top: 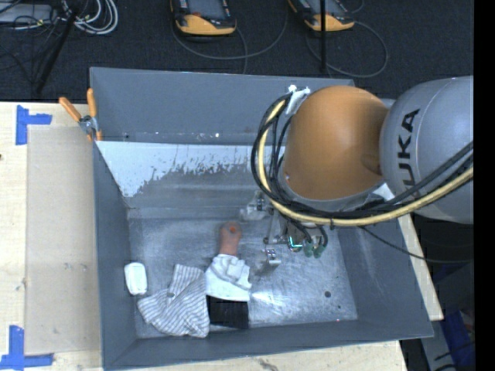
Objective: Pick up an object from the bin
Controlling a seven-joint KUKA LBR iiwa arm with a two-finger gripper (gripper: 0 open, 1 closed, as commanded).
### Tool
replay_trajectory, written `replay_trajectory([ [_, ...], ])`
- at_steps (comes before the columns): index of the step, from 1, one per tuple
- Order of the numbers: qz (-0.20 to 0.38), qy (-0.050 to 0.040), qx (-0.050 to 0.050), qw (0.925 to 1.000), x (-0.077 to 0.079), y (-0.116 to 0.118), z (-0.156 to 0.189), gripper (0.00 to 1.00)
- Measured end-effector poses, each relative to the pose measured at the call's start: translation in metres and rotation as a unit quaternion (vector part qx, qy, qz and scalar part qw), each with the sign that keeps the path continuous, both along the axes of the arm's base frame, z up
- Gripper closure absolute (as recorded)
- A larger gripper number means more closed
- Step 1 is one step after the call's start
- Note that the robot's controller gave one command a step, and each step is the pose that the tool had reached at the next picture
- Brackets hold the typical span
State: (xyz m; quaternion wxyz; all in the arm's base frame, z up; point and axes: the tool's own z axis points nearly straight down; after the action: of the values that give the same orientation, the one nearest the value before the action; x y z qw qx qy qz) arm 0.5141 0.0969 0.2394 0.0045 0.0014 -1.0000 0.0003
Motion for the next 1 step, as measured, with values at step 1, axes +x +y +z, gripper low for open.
replay_trajectory([
  [1,-0.001,-0.0038,0.0,1.0,0.0016,-0.0005,0.0036,0.0],
])
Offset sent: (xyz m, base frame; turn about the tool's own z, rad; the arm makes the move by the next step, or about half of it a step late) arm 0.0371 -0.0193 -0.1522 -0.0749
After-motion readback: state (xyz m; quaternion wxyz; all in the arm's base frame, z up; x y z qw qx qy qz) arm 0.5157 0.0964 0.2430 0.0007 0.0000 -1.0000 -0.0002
